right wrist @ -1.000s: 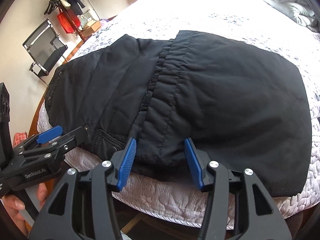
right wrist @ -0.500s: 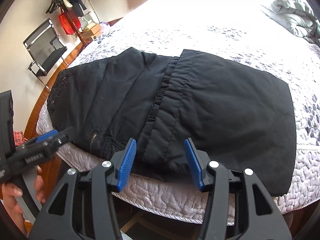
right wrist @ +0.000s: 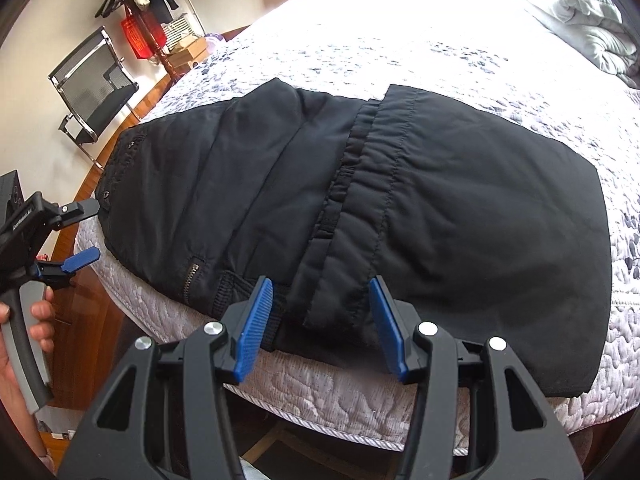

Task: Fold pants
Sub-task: 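Grasp the waistband end with the left gripper and lift it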

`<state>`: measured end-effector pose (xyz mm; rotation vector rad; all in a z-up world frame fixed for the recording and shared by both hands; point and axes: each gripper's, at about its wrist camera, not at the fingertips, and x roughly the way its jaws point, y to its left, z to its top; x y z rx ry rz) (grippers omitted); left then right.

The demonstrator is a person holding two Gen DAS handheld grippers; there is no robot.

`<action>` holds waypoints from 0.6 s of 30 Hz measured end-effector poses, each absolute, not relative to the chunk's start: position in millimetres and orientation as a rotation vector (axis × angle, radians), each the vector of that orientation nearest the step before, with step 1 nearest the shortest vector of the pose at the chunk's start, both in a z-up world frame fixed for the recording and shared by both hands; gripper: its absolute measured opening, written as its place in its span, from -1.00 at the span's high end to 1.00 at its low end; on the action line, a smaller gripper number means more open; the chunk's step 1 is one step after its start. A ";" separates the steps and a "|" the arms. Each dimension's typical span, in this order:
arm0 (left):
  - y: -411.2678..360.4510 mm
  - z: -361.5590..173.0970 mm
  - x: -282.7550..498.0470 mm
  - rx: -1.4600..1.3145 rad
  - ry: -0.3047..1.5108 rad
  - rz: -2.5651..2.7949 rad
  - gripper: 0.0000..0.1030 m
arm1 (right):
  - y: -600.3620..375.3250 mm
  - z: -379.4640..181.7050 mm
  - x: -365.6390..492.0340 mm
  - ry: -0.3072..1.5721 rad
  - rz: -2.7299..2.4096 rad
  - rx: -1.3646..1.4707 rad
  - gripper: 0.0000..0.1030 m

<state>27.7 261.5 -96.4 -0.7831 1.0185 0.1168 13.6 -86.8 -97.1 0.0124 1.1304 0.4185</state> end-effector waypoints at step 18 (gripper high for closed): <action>364.0 -133.2 15.0 -1.214 0.939 0.147 -0.88 | -63.4 -104.0 26.8 1.144 0.438 0.002 0.01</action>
